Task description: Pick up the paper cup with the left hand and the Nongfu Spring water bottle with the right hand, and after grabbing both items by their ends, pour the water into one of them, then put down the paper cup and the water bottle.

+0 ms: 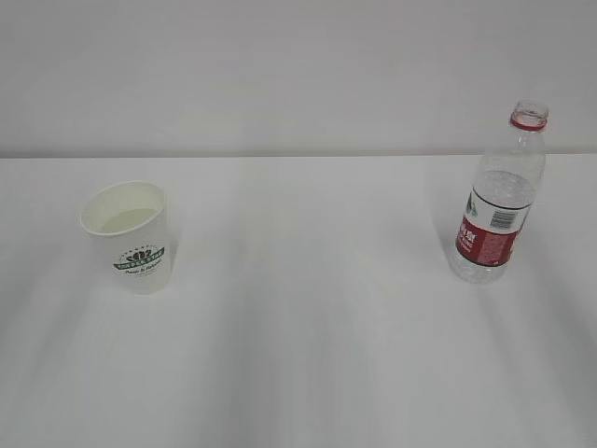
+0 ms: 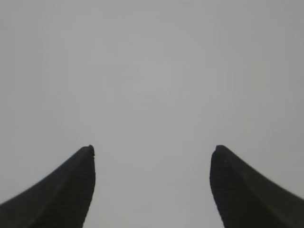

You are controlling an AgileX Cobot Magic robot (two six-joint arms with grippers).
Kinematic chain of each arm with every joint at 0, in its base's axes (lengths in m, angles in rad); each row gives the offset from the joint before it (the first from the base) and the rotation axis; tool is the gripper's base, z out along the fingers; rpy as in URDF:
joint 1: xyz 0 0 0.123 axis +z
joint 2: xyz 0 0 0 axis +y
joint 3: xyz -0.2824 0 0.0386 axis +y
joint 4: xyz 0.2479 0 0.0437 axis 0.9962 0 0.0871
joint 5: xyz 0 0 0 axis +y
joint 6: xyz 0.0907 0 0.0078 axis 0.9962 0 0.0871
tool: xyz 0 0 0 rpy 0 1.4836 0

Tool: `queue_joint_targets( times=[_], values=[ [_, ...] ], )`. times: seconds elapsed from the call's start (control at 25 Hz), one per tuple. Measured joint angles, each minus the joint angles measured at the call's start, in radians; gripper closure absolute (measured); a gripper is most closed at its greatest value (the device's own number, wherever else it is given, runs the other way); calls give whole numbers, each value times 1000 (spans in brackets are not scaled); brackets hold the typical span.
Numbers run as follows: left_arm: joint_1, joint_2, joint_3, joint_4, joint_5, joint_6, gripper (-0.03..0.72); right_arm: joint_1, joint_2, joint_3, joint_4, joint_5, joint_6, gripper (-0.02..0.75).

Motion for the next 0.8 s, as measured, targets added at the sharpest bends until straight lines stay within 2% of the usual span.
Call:
queue_joint_targets(
  times=[0.48, 0.8],
  values=[
    [0, -159, 0, 0, 220, 0, 139, 0, -98, 0, 2, 155, 0, 170],
    [0, -275, 0, 5, 343, 0, 139, 0, -182, -2, 2, 319, 0, 170]
  ],
)
